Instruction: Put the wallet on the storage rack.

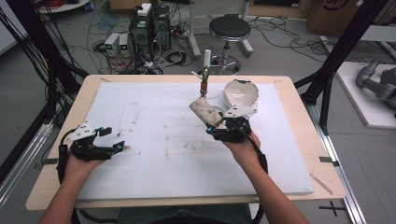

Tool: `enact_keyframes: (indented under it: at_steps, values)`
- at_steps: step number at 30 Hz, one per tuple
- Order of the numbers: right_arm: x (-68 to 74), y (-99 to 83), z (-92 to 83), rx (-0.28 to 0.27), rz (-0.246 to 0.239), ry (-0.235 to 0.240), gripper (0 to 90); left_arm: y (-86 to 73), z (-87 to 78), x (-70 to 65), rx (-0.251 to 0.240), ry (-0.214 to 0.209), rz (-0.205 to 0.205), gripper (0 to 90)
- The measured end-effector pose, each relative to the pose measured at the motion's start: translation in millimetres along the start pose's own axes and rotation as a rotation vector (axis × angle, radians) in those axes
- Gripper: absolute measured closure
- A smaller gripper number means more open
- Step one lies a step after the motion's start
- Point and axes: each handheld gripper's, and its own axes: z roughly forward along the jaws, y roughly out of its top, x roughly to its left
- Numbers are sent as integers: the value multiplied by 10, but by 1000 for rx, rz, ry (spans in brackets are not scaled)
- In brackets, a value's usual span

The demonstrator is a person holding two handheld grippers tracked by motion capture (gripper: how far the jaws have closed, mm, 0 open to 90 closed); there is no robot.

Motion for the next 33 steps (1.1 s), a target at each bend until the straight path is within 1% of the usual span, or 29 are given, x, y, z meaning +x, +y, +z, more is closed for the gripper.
enact_keyframes:
  at_steps: [7,10,15,18,19,26,28,30,33]
  values:
    - [-231,-127,-252,-18,18,-61,370,30,53,-11,-4,-6,6,172]
    - [-319,-169,-350,-14,20,-87,371,44,76,-17,-2,-7,9,172]
    - [-459,-207,-495,-16,29,-124,371,57,112,-42,5,-11,17,172]
    - [-560,-206,-551,-8,21,-144,371,57,115,-50,7,-15,21,172]
    - [-593,-202,-564,-5,18,-151,371,57,113,-48,7,-16,20,172]
    - [-831,-164,-602,22,41,-193,371,38,86,-45,5,-9,15,172]
    - [-872,-153,-591,32,35,-201,370,38,82,-44,6,-9,17,172]
    - [-905,-140,-565,41,40,-205,371,37,87,-47,5,-9,16,172]
    - [-949,-122,-505,65,29,-209,371,39,91,-50,11,-11,21,172]
